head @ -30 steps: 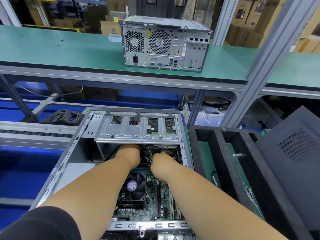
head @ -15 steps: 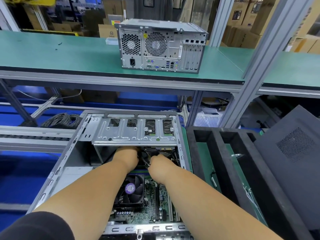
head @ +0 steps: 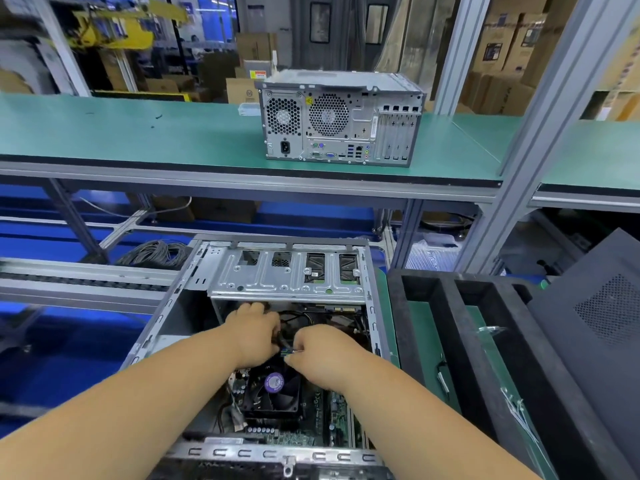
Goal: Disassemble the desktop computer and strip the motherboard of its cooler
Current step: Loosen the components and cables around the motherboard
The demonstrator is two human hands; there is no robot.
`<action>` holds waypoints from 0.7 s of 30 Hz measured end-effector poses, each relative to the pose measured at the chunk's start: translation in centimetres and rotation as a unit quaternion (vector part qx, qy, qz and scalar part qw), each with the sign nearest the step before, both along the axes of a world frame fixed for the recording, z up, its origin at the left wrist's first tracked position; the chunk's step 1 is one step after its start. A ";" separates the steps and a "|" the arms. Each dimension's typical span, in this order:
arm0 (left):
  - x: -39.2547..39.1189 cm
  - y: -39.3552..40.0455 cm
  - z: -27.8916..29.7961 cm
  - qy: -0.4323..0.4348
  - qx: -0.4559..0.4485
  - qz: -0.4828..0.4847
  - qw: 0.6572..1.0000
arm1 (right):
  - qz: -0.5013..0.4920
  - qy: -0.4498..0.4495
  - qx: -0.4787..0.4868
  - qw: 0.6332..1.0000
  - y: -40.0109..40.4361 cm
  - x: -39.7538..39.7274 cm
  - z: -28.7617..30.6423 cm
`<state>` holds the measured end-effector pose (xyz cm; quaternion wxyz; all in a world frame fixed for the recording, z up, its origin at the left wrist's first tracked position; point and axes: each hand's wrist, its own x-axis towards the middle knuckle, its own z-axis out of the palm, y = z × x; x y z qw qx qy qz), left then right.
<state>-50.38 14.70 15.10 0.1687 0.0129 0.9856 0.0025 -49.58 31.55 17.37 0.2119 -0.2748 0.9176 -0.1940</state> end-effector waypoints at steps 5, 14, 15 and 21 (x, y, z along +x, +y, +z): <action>3.4 -1.1 2.9 -0.019 0.320 0.018 0.947 | -0.053 -0.007 -0.211 0.976 1.0 2.0 3.7; 5.5 1.7 5.2 -0.111 0.561 0.002 0.820 | -0.174 -0.154 -0.602 0.764 4.4 1.9 9.4; 5.6 2.2 5.1 -0.100 0.538 0.004 0.837 | -0.165 -0.175 -0.642 0.728 4.8 1.9 9.8; 6.0 5.2 5.0 -0.099 0.494 -0.002 0.864 | -0.158 -0.245 -0.723 0.627 6.7 2.2 10.2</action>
